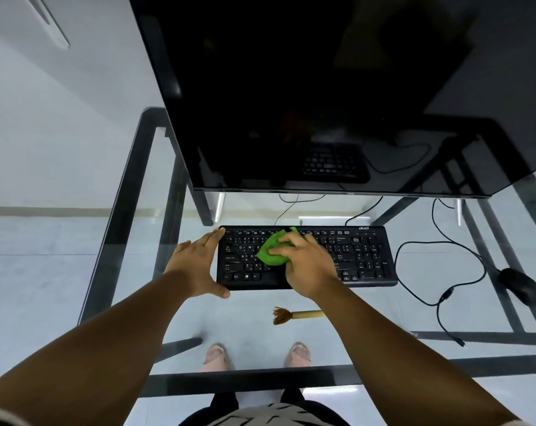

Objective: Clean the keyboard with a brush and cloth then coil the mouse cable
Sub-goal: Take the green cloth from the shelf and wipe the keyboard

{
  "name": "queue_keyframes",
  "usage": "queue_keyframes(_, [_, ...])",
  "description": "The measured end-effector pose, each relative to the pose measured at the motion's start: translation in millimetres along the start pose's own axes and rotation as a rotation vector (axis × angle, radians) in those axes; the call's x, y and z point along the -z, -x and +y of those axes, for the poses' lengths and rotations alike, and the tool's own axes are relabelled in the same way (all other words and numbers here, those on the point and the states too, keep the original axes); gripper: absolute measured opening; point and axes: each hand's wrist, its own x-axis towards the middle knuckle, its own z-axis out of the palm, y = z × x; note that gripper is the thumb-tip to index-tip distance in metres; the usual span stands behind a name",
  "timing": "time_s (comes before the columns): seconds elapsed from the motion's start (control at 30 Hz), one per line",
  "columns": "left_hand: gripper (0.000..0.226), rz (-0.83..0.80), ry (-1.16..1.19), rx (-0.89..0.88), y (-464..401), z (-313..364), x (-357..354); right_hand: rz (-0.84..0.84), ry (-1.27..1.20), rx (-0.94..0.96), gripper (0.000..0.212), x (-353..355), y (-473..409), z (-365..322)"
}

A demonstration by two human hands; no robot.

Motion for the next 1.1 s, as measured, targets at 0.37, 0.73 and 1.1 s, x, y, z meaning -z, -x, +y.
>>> queue_keyframes(0.37, [0.136, -0.011, -0.015, -0.088, -1.4, -14.7, -1.6, -0.030, -0.074, 0.142, 0.055, -12.3, -8.1, -30.5])
queue_keyframes(0.73, [0.130, 0.020, -0.044, -0.140, -6.0, -25.2, -0.7, -0.057, -0.002, 0.162, 0.054, -15.8, -3.9, -45.4])
queue_keyframes(1.1, [0.129, 0.016, -0.058, -0.143, -6.4, -28.3, -2.7, -0.131, 0.023, 0.191, 0.060, -22.2, -7.1, -65.8])
